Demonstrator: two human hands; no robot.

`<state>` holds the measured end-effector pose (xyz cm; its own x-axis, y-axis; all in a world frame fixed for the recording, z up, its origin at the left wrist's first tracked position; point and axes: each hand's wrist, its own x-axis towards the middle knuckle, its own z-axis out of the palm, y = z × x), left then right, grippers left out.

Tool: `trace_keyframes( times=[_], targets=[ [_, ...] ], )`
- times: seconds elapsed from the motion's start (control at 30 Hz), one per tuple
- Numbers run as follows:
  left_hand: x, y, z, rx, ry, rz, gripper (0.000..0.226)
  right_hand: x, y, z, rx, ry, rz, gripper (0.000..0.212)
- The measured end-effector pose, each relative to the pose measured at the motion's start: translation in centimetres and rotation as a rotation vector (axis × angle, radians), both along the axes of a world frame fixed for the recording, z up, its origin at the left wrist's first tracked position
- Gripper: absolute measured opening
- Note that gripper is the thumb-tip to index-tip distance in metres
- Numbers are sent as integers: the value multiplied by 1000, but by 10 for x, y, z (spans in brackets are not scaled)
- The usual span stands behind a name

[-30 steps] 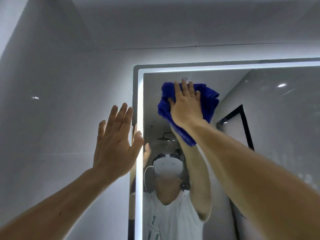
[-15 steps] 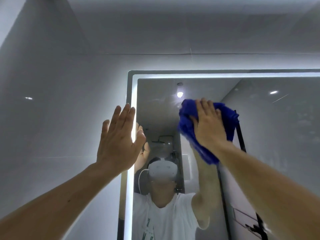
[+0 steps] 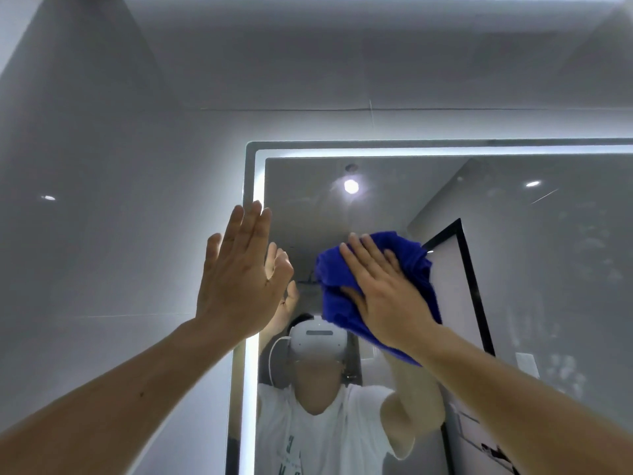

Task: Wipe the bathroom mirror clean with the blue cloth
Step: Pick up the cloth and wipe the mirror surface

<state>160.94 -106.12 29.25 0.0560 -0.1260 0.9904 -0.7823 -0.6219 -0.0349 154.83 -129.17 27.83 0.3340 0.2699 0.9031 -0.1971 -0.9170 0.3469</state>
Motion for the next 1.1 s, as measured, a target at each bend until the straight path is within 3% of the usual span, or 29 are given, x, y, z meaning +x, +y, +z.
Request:
trace_keyframes(
  times=[0.23,0.37,0.53,0.67,0.87,1.1],
  targets=[
    [0,5,4,-10,-24,1,72,-2,9,128,430,-219,-43,59],
    [4,2,9,-7,-43,31,72,14,29,140,366,-218,-31,61],
    [5,-3,23,-25,-13,61,73,12,21,65,60,-120,15,59],
    [3,-6,22,-13,7,63,73,-5,-8,28,35,-63,29,61],
    [4,1,27,-9,9,59,74,-10,-21,103,341,-253,-2,57],
    [4,8,40,-20,23,65,75,12,27,188,344,-208,-32,59]
  ],
)
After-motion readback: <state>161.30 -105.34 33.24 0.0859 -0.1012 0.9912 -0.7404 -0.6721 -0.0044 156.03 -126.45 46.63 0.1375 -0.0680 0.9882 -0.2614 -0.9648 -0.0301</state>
